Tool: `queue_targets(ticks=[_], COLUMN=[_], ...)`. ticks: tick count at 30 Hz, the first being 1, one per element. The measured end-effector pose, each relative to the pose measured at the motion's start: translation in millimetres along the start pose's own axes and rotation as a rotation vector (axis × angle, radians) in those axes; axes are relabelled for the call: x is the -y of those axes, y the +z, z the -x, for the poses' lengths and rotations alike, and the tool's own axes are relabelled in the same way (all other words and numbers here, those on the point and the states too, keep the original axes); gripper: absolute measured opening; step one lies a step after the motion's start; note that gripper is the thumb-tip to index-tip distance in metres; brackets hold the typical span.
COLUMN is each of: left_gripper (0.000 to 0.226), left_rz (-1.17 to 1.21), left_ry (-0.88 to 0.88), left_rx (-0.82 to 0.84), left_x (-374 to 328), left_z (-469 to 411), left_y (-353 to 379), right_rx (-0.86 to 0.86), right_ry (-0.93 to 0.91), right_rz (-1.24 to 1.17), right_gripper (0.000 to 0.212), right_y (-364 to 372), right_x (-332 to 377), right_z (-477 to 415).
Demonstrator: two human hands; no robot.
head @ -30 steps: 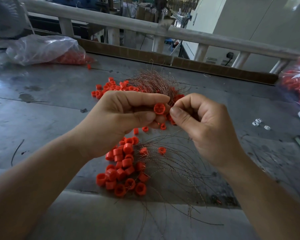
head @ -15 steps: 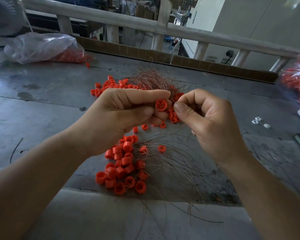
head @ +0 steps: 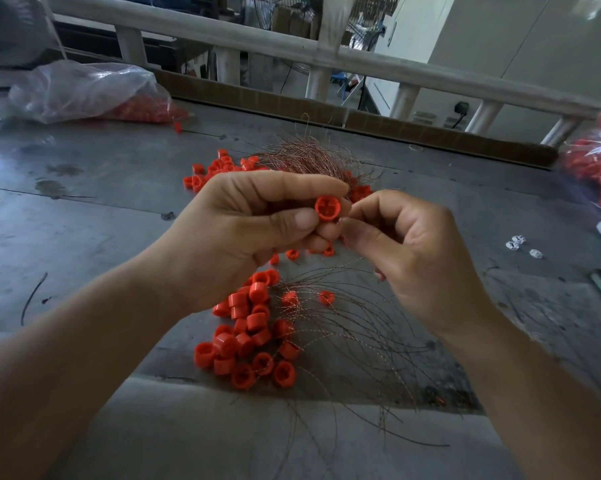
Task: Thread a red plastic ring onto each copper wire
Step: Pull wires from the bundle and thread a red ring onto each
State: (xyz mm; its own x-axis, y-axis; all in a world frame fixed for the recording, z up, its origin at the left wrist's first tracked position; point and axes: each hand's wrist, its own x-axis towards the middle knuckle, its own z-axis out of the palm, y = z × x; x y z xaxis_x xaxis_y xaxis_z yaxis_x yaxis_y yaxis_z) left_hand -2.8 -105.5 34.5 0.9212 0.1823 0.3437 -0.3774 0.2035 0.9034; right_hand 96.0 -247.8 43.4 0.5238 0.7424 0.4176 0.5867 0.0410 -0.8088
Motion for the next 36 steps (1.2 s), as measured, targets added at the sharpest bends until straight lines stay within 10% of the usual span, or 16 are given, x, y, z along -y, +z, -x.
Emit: queue_targets(ticks=[11,18,36], left_gripper=[0.025,0.026,0.027], left_rz=[0.058,0.066,0.024], left_ry=[-0.06,-0.085,-0.121], left_rx=[0.028,-0.017,-0.053], left_x=[1.4,0.8,0.2], left_z=[-0.7,-1.5,-2.6], left_y=[1.3,-0.1,-1.4], right_rx=[0.088,-0.188,0.037], right_ry=[0.031,0.093,0.095], right_rz=[0.047,0.455,0.725], right_gripper=[0.008,0.017,0.003], right_y=[-4.3,-35.3,-16.2], right_x=[-3.1,-42.5,-77.4], right_z=[-3.4,-22.2,-32.3])
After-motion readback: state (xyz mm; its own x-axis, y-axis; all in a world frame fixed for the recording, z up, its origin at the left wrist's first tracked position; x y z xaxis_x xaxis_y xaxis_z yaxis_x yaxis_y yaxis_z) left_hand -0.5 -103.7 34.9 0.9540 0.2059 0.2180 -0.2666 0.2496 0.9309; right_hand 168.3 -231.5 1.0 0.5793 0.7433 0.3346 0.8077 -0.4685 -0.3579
